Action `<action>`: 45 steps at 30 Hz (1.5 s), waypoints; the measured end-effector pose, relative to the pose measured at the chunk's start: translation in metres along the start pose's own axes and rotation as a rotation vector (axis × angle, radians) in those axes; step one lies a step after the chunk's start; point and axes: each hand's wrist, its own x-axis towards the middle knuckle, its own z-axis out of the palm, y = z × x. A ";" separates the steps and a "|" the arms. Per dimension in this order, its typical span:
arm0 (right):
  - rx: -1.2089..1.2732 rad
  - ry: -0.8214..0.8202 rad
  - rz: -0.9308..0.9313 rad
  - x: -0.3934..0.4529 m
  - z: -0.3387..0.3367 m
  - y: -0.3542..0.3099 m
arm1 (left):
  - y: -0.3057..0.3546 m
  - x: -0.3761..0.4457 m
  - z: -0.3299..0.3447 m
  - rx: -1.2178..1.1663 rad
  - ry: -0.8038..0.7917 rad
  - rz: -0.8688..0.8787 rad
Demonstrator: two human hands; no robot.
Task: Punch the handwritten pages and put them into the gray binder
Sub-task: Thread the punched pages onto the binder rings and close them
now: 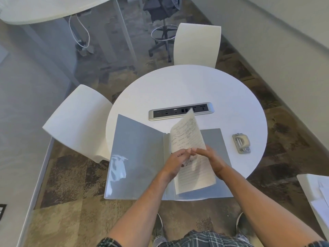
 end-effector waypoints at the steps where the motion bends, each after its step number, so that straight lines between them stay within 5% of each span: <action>1: -0.030 0.025 -0.003 -0.001 -0.004 0.002 | -0.001 0.000 0.003 0.008 -0.038 -0.008; 5: -0.194 0.240 0.033 0.000 -0.022 0.009 | -0.012 0.006 0.015 0.105 -0.093 -0.032; 12: -0.163 0.393 0.101 -0.002 -0.051 0.019 | -0.033 0.007 0.006 0.398 0.323 0.026; 16: -0.220 0.410 0.136 0.001 -0.064 0.037 | -0.059 0.005 -0.008 0.509 0.330 -0.049; 21: -0.517 0.500 0.217 0.010 -0.065 0.065 | -0.075 0.003 -0.013 0.576 0.323 -0.059; 25: -1.019 0.674 0.139 0.010 -0.045 0.077 | -0.082 0.008 -0.012 0.646 0.287 -0.066; 30: -1.158 0.255 -0.217 0.017 -0.004 0.086 | -0.087 0.012 -0.009 0.675 0.298 -0.044; 35: -1.348 -0.174 -0.072 0.033 0.016 0.104 | -0.086 0.016 -0.010 0.657 0.320 -0.057; 45: -1.435 -0.206 -0.308 0.047 0.021 0.104 | -0.090 0.012 -0.001 0.697 0.424 0.002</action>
